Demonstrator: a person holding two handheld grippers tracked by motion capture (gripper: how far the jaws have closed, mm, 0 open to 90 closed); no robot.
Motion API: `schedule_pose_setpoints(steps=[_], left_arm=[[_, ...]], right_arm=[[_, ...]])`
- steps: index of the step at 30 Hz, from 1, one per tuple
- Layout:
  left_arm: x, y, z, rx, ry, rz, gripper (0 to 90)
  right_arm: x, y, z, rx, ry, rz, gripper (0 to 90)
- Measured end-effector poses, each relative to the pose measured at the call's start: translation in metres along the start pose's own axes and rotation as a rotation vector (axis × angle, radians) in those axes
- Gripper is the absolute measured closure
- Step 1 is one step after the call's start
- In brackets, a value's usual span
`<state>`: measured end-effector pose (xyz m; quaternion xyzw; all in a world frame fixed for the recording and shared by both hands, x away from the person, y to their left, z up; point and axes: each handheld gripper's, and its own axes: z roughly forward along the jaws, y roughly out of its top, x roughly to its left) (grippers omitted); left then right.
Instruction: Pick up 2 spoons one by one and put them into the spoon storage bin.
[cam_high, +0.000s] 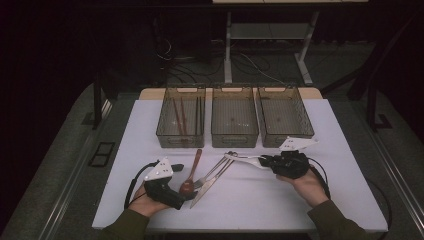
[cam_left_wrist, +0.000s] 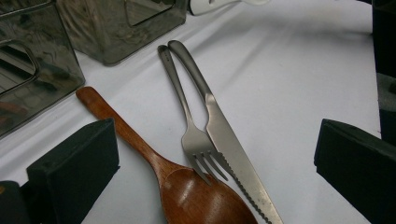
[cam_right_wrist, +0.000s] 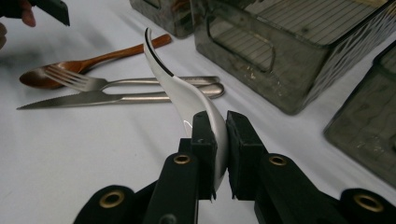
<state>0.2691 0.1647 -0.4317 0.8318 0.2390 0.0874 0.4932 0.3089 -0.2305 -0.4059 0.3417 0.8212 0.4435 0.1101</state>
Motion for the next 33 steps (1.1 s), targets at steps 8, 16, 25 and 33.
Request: schedule_pose_setpoints(steps=[8,16,25,33], left_arm=[[0.000,0.000,0.000,-0.002,-0.001,-0.003,0.0],[0.000,0.000,0.000,-0.003,-0.002,-0.003,0.0],[0.000,0.000,0.001,-0.001,-0.004,-0.003,0.0],[0.000,0.000,0.000,-0.006,-0.005,-0.006,0.0]], right_arm=[[-0.004,0.013,0.001,-0.039,-0.013,0.006,82.1],[-0.006,0.020,0.006,-0.052,-0.018,0.009,82.1],[-0.012,0.032,0.011,-0.086,-0.031,0.037,82.1],[-0.023,0.047,0.019,-0.121,-0.065,0.077,82.1]])
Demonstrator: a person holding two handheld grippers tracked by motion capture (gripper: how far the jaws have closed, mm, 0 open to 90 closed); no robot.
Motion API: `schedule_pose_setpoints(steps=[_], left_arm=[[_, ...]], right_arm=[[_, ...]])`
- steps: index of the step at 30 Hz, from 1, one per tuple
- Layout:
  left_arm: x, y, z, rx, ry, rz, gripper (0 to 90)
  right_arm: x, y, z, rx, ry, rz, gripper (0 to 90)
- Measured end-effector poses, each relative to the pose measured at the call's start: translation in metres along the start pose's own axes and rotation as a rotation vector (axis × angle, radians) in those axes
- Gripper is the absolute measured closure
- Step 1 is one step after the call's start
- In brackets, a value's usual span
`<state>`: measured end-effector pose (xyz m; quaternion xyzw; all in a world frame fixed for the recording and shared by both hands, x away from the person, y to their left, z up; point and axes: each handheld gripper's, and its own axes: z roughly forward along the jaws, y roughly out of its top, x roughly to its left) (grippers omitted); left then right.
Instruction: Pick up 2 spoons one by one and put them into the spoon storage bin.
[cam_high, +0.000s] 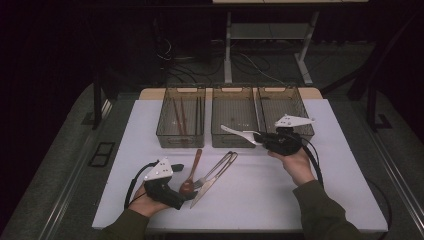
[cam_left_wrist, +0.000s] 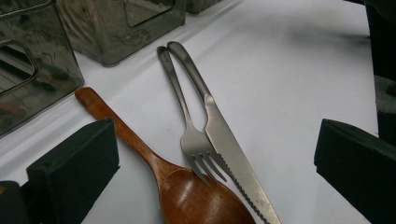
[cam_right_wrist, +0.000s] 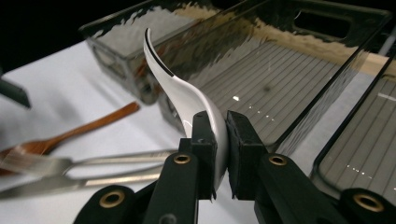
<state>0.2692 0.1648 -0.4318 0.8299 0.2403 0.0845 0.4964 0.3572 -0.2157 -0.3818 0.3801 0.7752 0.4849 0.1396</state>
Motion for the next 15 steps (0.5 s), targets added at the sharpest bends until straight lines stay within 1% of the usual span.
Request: schedule_pose_setpoints(steps=[8,10,15], left_arm=[[0.000,0.000,0.000,0.000,-0.002,0.002,0.0],[0.000,0.000,0.000,-0.001,-0.003,0.002,0.0],[0.000,0.000,0.000,-0.003,-0.004,0.002,0.0]], right_arm=[[-0.006,0.012,0.014,0.002,-0.036,0.019,82.0],[-0.008,0.014,0.018,0.008,-0.051,0.021,82.0],[-0.014,0.019,0.026,0.019,-0.073,0.038,82.0]])
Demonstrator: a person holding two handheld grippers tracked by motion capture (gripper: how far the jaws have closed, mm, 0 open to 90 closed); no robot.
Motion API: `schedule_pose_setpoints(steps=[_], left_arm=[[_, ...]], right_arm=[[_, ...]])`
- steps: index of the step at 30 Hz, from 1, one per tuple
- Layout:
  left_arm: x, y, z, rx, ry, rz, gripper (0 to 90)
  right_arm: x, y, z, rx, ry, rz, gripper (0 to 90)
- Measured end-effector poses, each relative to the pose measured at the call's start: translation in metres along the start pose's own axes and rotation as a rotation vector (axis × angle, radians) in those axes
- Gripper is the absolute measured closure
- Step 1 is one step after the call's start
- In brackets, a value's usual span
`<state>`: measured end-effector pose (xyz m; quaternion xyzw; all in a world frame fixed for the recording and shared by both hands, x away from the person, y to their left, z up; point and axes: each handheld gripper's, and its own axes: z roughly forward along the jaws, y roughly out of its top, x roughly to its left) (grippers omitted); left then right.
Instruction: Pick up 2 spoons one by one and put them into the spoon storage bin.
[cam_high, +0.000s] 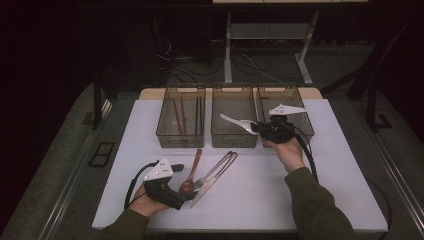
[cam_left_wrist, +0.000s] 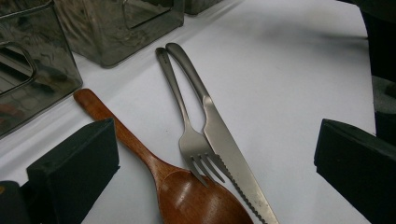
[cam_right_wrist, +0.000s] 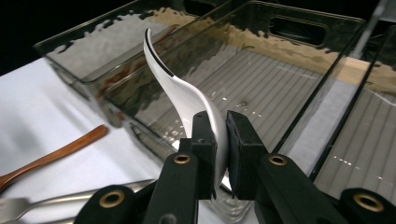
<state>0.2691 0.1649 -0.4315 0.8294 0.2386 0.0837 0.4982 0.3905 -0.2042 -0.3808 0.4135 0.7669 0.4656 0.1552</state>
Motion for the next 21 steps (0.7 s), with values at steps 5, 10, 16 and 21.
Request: schedule_pose_setpoints(steps=[5,10,16,21], left_arm=[[0.000,0.000,0.000,0.000,-0.001,0.000,0.0],[0.000,0.000,0.000,-0.001,-0.001,0.000,0.0],[0.000,0.000,0.000,-0.002,-0.002,0.000,0.0],[0.000,0.000,0.000,-0.002,-0.003,0.000,0.0]], right_arm=[[-0.003,0.004,0.009,0.024,-0.028,-0.004,82.0],[-0.005,0.007,0.018,0.058,-0.045,-0.006,82.0],[-0.004,0.009,0.031,0.111,-0.067,-0.021,81.8],[-0.002,0.008,0.039,0.154,-0.074,-0.039,80.8]])
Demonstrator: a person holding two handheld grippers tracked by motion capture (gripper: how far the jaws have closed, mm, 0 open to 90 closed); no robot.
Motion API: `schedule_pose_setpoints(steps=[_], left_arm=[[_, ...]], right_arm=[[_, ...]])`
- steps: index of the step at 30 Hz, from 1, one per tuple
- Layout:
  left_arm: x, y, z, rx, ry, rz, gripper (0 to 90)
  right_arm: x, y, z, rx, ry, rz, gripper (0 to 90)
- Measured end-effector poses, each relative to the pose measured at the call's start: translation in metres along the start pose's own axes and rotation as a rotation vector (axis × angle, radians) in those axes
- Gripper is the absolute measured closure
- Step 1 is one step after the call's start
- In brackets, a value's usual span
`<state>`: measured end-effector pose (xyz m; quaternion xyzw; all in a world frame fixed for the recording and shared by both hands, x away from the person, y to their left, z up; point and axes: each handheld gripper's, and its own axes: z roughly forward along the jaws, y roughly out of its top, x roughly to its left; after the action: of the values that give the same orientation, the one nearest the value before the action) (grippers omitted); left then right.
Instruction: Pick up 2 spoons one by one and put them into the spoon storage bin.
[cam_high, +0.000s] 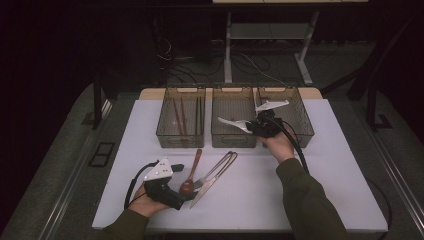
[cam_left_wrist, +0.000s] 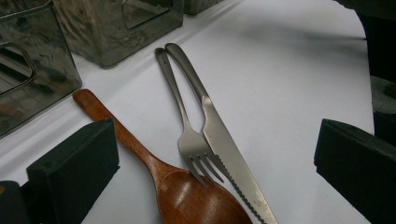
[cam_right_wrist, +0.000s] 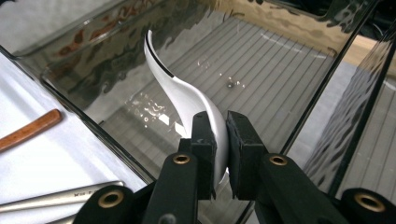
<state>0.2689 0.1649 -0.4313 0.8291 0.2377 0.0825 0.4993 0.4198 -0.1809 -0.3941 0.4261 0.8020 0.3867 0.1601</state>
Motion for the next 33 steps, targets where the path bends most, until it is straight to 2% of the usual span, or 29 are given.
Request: schedule_pose_setpoints(steps=[2,8,13,21,27,30,32,33], left_arm=[[0.000,0.000,0.000,-0.002,0.000,0.000,0.0],[0.000,0.000,0.000,-0.002,0.000,-0.001,0.0],[0.000,0.000,0.000,-0.003,0.002,-0.001,0.0],[0.000,0.000,-0.001,-0.004,0.004,-0.003,0.0],[0.000,0.000,0.000,-0.003,0.007,-0.003,0.0],[0.000,0.000,0.000,-0.004,0.007,-0.004,0.0],[0.000,0.000,0.000,-0.002,0.007,-0.003,0.0],[0.000,0.000,0.000,-0.001,0.008,-0.002,0.0]], right_arm=[[0.000,0.000,0.001,-0.010,0.012,0.010,73.9],[0.000,0.002,-0.005,-0.058,0.042,0.044,66.3],[-0.003,0.003,-0.011,-0.080,0.059,0.053,60.0],[-0.004,0.004,-0.027,-0.115,0.091,0.064,42.5],[-0.004,0.000,-0.040,-0.158,0.095,0.065,30.8],[-0.004,-0.005,-0.046,-0.158,0.100,0.075,26.5],[-0.002,-0.008,-0.047,-0.163,0.085,0.082,20.6],[-0.001,-0.010,-0.049,-0.160,0.080,0.079,20.4]])
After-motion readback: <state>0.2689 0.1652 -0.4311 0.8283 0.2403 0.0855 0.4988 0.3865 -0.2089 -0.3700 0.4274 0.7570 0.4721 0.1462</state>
